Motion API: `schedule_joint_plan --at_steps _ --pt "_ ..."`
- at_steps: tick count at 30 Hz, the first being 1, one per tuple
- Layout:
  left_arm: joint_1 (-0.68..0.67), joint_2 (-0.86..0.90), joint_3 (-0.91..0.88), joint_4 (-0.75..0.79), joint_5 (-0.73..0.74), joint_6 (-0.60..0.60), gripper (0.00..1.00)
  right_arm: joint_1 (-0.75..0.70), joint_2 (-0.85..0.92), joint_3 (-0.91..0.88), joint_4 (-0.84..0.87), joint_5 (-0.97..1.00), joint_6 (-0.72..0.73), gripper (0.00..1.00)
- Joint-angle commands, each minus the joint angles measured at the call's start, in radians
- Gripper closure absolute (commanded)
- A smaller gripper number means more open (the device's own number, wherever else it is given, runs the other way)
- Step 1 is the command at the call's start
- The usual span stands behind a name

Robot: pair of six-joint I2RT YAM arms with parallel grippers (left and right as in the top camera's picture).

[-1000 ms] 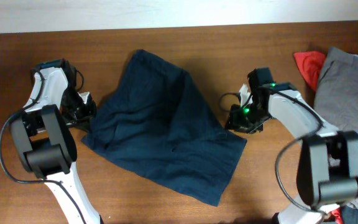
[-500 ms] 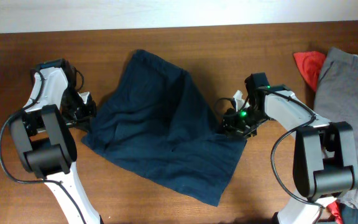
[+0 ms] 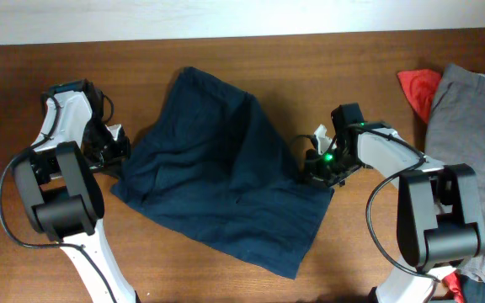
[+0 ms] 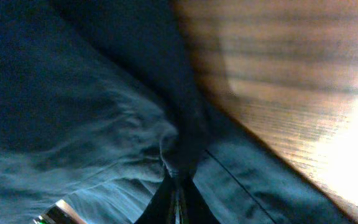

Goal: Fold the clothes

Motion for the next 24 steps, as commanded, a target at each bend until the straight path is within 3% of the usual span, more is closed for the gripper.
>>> schedule_joint_plan --at_steps 1,10,16,22,23,24 --pt "0.007 0.011 0.005 -0.004 0.008 0.001 0.99 -0.017 -0.067 0.074 -0.002 0.034 -0.011 0.96" --pt "0.007 0.011 0.005 -0.004 0.008 0.001 0.99 -0.112 -0.11 0.213 -0.023 0.24 -0.077 0.96" --pt "0.007 0.011 0.005 -0.004 0.008 0.001 0.99 -0.202 -0.11 0.323 0.135 0.332 -0.214 0.96" --pt "0.007 0.011 0.005 -0.004 0.008 0.001 0.99 -0.252 -0.109 0.386 0.29 0.324 -0.202 0.96" --pt "0.007 0.011 0.005 -0.004 0.008 0.001 0.99 -0.253 -0.11 0.386 0.307 0.325 -0.183 0.95" --pt "0.007 0.011 0.005 -0.004 0.008 0.001 0.99 -0.252 -0.109 0.386 0.32 0.325 -0.161 0.85"
